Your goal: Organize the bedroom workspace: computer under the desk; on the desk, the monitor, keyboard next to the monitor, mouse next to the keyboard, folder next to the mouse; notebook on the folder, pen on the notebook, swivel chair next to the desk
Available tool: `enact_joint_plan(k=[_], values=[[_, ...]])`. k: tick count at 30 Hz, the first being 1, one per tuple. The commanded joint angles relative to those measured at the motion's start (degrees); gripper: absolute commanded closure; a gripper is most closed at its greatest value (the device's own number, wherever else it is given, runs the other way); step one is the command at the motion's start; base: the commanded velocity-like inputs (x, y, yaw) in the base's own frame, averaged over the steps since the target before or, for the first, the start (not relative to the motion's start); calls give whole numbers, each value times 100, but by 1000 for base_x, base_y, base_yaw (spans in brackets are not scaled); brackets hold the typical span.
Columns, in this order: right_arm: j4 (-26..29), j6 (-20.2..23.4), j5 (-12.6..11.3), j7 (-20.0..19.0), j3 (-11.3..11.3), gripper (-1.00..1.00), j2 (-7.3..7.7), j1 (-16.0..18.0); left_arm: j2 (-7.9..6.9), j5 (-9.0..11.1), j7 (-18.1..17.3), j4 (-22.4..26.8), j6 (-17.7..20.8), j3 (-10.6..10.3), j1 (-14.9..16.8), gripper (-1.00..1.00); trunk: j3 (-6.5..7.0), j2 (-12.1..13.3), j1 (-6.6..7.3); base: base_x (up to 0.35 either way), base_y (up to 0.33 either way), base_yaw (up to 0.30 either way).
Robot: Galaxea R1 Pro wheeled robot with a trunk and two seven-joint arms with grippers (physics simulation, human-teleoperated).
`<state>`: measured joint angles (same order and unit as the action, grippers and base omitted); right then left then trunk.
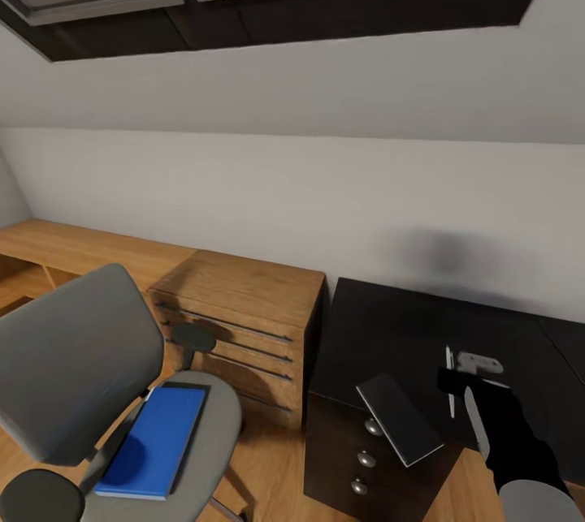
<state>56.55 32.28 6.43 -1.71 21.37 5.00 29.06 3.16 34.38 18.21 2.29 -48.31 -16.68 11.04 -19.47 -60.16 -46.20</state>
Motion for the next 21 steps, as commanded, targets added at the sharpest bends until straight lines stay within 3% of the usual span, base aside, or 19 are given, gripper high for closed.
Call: enact_joint_plan(k=[1,4,7,8,10,12,14,21], values=[[-74,22,47,11,4,100,32,9,1,16,42,-1,-10,-51,3,-100,-25,-46,-23,0,0,0],[-995,-192,39,117,7,100,348,465,7,16,42,-1,-5,-53,3,-100,-79,-167,-89,0,0,0],[-1684,-360,32,143,7,100,544,865,8,16,42,-1,-4,-54,3,-100,-133,-287,-155,0,0,0],[-2715,-739,33,206,8,100,819,1492,9,16,42,-1,-4,-54,3,-100,-151,-327,-177,0,0,0],[-3391,-1047,37,298,8,100,985,1930,9,16,42,-1,-3,-55,3,-100,-169,-367,-199,0,0,0],[-3895,-1252,40,463,5,100,1093,2293,9,16,42,-1,-3,-55,3,-100,-205,-448,-243,0,0,0],[-4095,-1339,41,597,3,100,1138,2449,9,16,42,-1,-3,-55,3,-100,-223,-488,-265,0,0,0],[-4393,-1471,35,914,0,100,1215,2681,11,16,44,-1,-3,-62,3,-100,-223,-488,-265,0,0,0]])
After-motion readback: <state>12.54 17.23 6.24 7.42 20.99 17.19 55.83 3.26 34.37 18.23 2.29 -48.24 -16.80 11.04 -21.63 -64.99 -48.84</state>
